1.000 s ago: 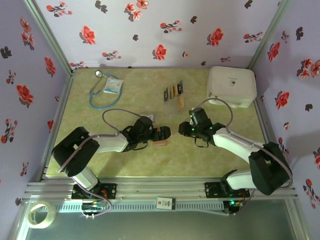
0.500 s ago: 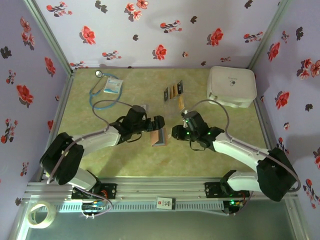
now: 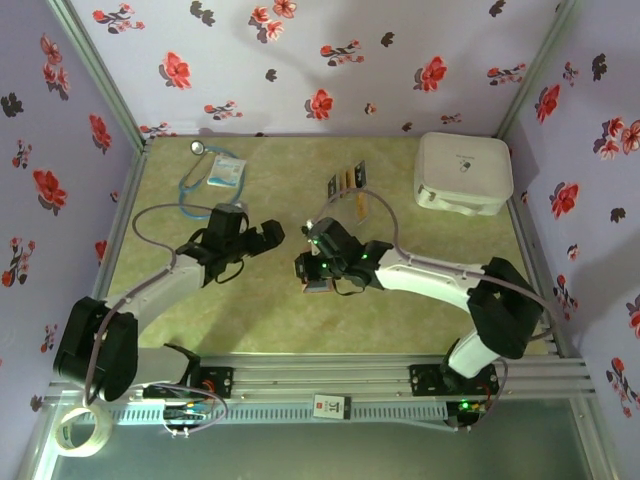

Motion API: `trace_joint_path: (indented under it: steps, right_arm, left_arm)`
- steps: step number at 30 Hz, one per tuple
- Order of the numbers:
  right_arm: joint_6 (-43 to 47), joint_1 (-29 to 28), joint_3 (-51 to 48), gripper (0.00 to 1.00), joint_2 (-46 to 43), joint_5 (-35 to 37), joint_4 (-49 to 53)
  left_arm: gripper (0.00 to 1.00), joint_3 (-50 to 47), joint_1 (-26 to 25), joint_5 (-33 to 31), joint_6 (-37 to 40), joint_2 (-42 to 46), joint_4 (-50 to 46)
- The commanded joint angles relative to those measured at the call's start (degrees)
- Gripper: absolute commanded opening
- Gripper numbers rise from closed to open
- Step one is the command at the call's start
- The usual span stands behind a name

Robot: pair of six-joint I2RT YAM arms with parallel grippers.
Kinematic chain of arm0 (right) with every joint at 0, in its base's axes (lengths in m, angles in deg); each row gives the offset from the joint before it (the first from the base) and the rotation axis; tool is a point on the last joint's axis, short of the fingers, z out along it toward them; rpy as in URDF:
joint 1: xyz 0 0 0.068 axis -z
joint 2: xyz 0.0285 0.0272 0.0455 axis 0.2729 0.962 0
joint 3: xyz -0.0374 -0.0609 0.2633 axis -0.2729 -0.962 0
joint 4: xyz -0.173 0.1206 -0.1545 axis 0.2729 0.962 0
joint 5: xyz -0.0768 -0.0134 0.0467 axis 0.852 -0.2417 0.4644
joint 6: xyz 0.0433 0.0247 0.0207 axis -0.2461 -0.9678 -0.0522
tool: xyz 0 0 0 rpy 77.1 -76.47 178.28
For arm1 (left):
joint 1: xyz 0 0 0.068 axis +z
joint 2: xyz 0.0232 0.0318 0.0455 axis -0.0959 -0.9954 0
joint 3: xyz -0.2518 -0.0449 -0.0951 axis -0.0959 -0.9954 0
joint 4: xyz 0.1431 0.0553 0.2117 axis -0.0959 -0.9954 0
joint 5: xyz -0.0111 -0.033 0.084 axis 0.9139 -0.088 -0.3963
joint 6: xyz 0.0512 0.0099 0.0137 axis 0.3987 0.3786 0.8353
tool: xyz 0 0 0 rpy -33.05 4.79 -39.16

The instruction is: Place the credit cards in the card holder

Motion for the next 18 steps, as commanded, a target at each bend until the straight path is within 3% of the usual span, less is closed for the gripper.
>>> trace_joint_path:
  steps: [1, 9, 18]
  right_arm:
    - [2.1, 0.2, 0.4, 0.02, 0.8, 2.8, 3.8]
    - [0.8, 3.0, -6.9, 0.0, -2.7, 3.4, 1.0]
    - [-0.2, 5.6, -10.8, 0.0, -0.3, 2.0, -3.5]
  left_arm:
    - [1.0, -0.5, 0.7, -0.2, 2.9, 0.1, -4.6]
    - [1.0, 1.1, 0.8, 0.9, 5.6, -2.6, -7.3]
    - [1.0, 3.2, -1.2, 1.4, 8.5, -5.0, -8.3]
